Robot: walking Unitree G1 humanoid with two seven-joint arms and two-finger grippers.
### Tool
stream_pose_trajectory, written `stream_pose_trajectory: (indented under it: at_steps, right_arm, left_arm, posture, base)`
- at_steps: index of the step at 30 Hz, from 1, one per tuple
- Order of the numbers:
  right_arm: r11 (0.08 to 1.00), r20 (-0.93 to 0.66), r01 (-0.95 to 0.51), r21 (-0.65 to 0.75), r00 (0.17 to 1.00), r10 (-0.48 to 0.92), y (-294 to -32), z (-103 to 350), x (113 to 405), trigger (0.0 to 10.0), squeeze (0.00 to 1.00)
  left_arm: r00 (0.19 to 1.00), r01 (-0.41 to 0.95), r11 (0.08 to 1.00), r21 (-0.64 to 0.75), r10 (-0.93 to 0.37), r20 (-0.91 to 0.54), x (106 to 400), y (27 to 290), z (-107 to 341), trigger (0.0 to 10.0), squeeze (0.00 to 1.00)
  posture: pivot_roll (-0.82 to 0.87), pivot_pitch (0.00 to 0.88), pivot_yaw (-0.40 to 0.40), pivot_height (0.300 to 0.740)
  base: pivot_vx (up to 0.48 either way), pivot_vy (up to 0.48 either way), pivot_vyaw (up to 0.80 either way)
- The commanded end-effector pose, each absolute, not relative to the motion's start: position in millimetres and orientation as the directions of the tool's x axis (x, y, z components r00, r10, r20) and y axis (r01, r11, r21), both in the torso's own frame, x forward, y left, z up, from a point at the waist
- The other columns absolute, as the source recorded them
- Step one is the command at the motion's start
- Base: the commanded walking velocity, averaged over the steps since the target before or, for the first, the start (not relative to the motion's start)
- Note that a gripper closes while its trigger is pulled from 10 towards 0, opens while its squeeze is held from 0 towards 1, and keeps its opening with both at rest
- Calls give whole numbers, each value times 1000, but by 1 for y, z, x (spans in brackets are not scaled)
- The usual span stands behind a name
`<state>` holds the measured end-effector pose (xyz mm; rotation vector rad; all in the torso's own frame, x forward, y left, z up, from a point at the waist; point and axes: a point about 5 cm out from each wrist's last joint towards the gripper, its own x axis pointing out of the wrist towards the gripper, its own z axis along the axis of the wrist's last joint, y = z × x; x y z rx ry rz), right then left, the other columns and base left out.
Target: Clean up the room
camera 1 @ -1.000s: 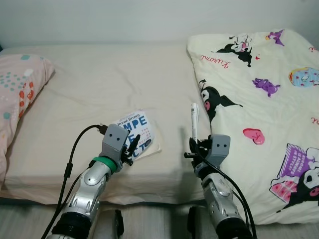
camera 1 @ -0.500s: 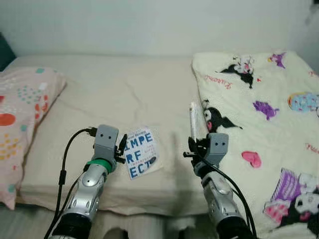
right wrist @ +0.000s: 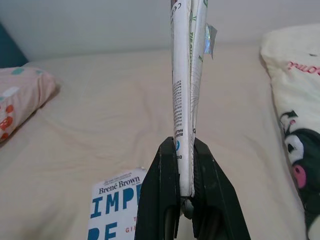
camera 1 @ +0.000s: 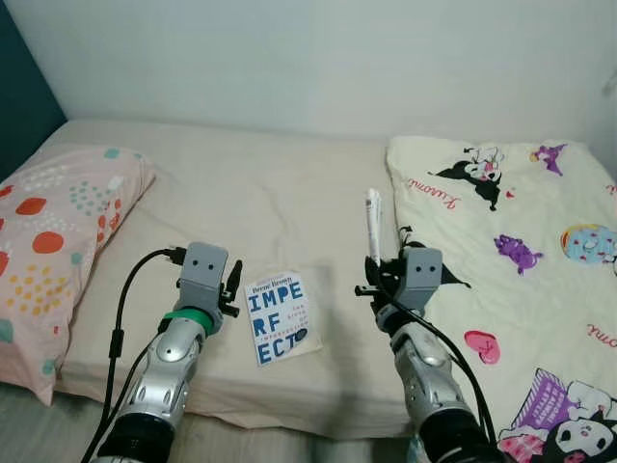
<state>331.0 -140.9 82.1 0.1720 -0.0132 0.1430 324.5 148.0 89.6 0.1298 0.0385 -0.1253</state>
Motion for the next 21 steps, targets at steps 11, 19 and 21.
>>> stream_pose_trajectory:
  at_steps: [11, 19, 21]
  right_arm:
    - [977, -185, -20, 212, 981, 60, -153, 47, 321, 10000, 0]
    - [982, -160, -83, 167, 981, 110, -146, 50, 321, 10000, 0]
    - [982, -157, -88, 166, 981, 114, -146, 50, 321, 10000, 0]
  left_arm:
    - [986, 95, 992, 79, -83, -143, 321, 149, 71, 10000, 0]
    - [984, 109, 991, 78, -96, -152, 319, 143, 68, 10000, 0]
    - [984, 110, 991, 77, -97, -152, 318, 143, 68, 10000, 0]
  posture:
    - [45, 0, 57, 740]
    - [51, 0, 59, 740]
    - [51, 0, 59, 740]
  base:
    - [0, 0, 0]
    - [0, 0, 100]
    - [0, 0, 800]
